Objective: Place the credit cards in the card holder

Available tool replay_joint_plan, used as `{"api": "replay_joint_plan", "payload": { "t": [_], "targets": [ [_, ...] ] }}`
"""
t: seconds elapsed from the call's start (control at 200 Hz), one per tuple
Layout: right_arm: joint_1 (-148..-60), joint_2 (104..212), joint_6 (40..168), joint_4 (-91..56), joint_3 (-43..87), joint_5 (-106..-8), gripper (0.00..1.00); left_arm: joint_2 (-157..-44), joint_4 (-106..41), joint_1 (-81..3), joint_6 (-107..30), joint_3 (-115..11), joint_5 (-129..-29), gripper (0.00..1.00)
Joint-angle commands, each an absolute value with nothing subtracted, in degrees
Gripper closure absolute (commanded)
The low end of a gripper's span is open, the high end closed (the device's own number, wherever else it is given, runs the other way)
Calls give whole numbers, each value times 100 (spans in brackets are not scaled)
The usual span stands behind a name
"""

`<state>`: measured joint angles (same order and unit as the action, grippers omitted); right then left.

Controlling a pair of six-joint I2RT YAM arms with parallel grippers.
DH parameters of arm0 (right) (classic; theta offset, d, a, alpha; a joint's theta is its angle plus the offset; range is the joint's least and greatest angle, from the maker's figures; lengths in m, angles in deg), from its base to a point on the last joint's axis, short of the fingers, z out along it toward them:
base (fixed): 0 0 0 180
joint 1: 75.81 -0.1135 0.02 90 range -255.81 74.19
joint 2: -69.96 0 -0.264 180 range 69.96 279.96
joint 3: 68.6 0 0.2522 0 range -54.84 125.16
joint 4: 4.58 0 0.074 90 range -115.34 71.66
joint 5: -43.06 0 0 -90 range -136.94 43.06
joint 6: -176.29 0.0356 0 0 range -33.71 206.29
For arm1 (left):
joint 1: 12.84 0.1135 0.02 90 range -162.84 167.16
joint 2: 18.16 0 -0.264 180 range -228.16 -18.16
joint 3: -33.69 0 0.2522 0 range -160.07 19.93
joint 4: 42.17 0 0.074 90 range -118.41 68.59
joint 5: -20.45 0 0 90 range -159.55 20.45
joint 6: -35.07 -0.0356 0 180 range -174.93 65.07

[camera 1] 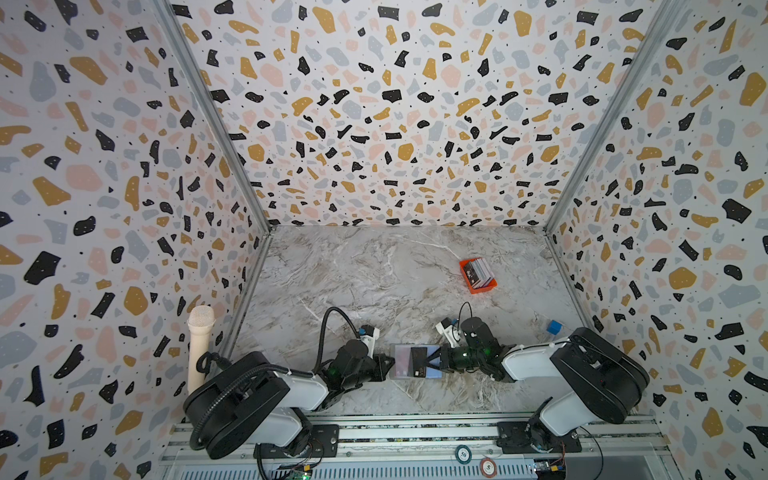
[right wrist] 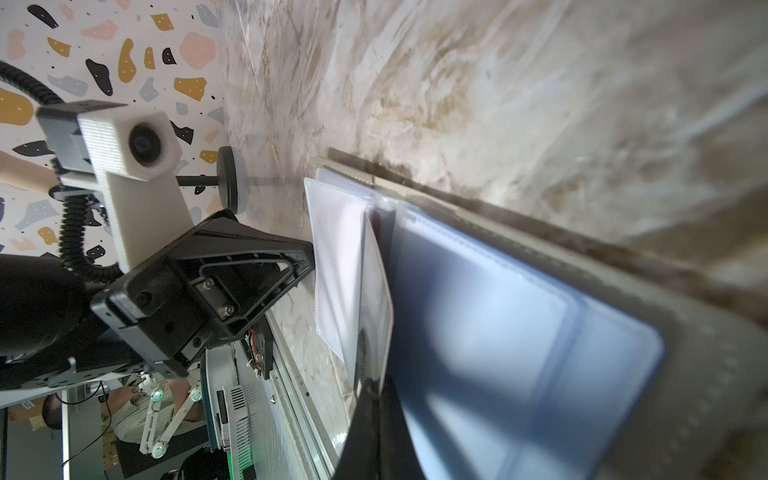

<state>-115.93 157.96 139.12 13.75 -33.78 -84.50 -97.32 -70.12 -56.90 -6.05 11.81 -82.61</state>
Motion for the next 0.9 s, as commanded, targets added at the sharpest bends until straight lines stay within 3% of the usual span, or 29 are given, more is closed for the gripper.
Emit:
{"api": "replay_joint_plan", "payload": {
  "t": [0.0, 0.451, 0.891],
  "targets": [
    [-11598, 15906, 13851, 1052, -3383, -8459, 100, -9841, -7178, -5712, -581, 1238, -8381, 100],
    [-11695, 16458, 13717, 1171, -3043, -8621, 100, -9902, -7176, -5713, -598, 1220, -8379, 100],
    [-11501, 15834, 13179, 12, -3023, -8578, 100, -9843, -7055, -5714, -632, 1211, -8308, 100]
  ]
}}
